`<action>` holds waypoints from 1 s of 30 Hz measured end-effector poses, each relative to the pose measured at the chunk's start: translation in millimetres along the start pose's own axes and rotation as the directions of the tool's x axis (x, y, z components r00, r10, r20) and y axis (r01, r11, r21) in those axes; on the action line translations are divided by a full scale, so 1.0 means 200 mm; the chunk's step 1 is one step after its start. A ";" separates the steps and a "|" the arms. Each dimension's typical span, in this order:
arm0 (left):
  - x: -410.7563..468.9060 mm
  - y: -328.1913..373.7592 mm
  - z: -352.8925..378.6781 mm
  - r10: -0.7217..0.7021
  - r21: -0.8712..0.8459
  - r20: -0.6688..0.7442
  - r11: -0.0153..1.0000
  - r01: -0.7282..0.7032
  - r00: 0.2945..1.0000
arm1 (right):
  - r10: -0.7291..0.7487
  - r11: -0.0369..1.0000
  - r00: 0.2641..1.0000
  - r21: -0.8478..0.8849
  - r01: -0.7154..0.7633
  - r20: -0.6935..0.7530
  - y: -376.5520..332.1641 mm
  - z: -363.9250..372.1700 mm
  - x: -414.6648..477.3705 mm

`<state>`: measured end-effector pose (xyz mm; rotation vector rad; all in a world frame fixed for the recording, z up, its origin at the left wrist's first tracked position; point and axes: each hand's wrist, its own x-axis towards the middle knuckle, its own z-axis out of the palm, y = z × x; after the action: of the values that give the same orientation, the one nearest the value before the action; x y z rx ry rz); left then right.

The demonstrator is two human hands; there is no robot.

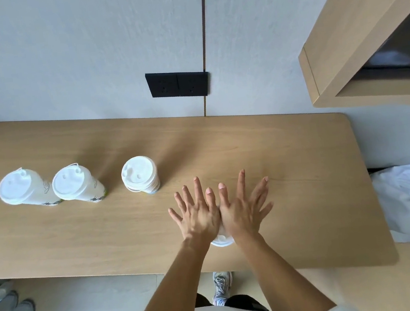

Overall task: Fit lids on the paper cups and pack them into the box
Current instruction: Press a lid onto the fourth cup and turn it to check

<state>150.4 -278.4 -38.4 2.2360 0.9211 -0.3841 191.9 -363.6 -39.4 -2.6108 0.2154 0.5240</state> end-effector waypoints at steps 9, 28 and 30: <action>0.18 0.09 -0.13 0.608 0.368 0.126 0.705 -0.606 0.784 | 0.516 0.674 0.819 0.470 -0.570 0.253 -0.02 0.04 -0.22; -0.09 -0.04 -0.02 -0.090 0.047 -0.146 0.994 0.098 0.985 | 0.037 0.983 0.999 0.176 -0.043 0.037 -0.06 0.02 -0.02; -0.09 -0.04 -0.02 -0.087 0.048 -0.134 0.994 0.094 0.987 | 0.017 0.989 0.999 0.146 -0.021 0.029 -0.05 0.03 -0.02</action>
<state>131.8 -281.8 -30.1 2.2967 1.0967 -0.3091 188.7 -351.3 -38.0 -2.4601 0.2596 0.5304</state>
